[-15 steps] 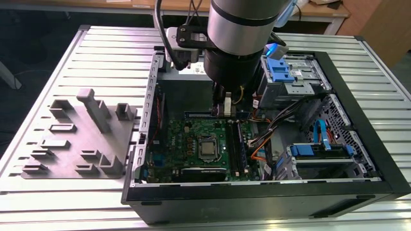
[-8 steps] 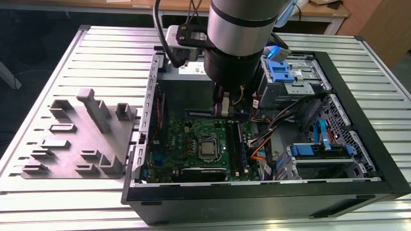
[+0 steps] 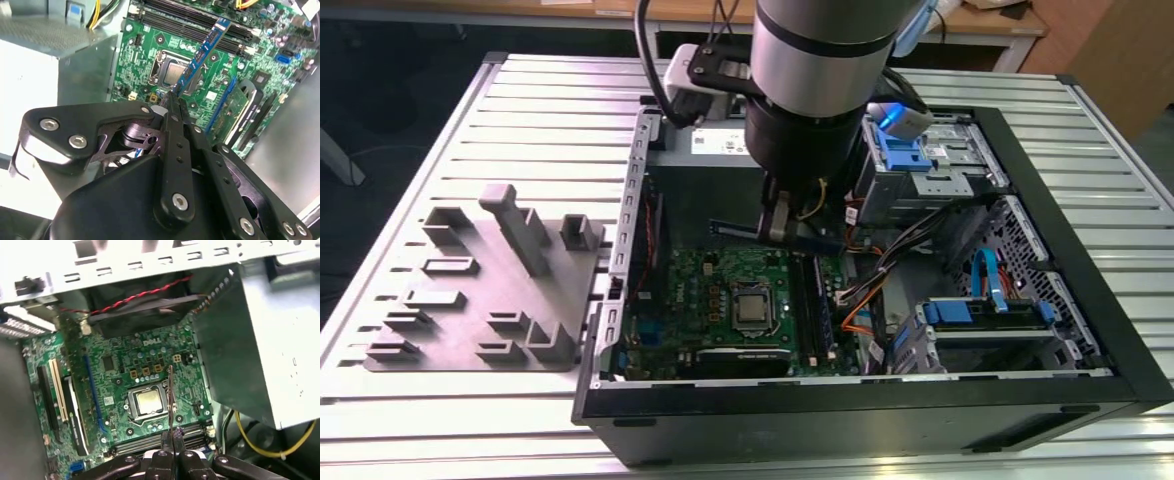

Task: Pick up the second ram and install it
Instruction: 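Insert the second ram into the second slot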

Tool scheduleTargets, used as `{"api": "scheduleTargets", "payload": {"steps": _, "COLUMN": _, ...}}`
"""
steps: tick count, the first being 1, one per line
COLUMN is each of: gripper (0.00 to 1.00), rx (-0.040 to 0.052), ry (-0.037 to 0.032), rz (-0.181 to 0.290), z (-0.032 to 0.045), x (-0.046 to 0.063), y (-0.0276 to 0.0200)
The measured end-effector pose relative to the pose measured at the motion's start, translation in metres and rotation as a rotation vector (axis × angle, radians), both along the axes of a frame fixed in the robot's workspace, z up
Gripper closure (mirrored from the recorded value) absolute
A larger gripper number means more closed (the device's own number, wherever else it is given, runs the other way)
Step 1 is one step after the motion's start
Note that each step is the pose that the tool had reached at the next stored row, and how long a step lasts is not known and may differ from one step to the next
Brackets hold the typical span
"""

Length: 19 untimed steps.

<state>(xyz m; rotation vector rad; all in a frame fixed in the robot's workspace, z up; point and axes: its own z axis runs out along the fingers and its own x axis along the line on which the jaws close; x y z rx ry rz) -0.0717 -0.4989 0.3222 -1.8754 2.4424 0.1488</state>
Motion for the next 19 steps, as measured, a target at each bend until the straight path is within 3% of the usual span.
{"api": "scheduleTargets", "payload": {"steps": 19, "gripper": 0.92, "rx": -0.0001, "ry": 0.0000, "rz": -0.340, "z": -0.0008, "x": 0.0000, "y": 0.0000}}
